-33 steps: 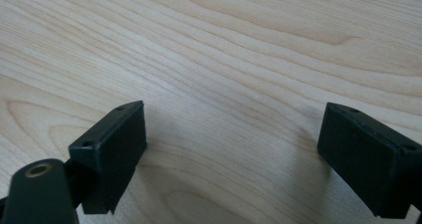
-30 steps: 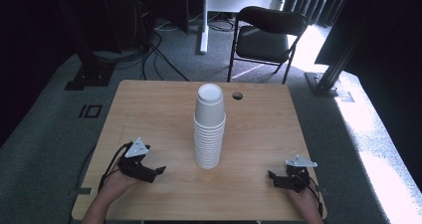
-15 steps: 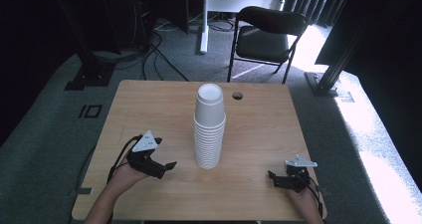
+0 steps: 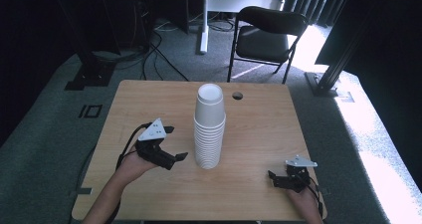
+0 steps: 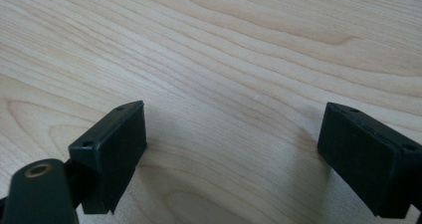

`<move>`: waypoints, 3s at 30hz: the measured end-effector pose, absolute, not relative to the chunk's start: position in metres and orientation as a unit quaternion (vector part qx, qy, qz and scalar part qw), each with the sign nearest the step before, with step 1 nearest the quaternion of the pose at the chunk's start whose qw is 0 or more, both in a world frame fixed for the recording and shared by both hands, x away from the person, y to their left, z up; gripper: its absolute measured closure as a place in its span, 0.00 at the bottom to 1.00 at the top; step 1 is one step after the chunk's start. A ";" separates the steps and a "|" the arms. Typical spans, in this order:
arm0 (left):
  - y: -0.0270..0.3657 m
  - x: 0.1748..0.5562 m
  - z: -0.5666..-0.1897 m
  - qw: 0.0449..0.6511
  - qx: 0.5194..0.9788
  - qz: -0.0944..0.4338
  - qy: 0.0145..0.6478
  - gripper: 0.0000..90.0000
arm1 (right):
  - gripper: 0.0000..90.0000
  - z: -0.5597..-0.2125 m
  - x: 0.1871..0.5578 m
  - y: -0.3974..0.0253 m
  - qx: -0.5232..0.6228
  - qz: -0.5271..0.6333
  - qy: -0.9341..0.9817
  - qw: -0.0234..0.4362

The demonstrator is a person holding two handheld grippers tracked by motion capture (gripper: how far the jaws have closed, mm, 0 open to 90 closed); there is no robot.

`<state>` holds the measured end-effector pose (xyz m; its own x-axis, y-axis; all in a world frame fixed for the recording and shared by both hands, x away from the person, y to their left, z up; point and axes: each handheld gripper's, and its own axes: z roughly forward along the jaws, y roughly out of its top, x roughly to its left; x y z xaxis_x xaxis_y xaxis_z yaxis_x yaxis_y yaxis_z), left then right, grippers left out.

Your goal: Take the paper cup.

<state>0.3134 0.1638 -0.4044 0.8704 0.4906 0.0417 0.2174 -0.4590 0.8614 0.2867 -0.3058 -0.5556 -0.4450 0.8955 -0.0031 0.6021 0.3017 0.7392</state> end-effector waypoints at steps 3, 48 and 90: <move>0.157 0.316 -0.397 0.479 0.842 0.145 0.201 0.00 | 0.13 -0.556 0.287 -0.306 0.481 0.343 0.778 0.214; 0.103 0.356 -0.371 0.555 0.803 0.126 0.177 0.00 | 0.13 -0.555 0.288 -0.306 0.474 0.340 0.785 0.209; 0.098 0.361 -0.375 0.551 0.808 0.113 0.172 0.05 | 0.14 -0.437 0.307 -0.260 0.355 0.461 0.789 0.194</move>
<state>0.3610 0.0976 -0.3747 0.9149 0.4037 -0.0068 0.1538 -0.3329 0.9304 0.3068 -0.2597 -0.4373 -0.6718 0.7405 0.0211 0.3822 0.3221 0.8662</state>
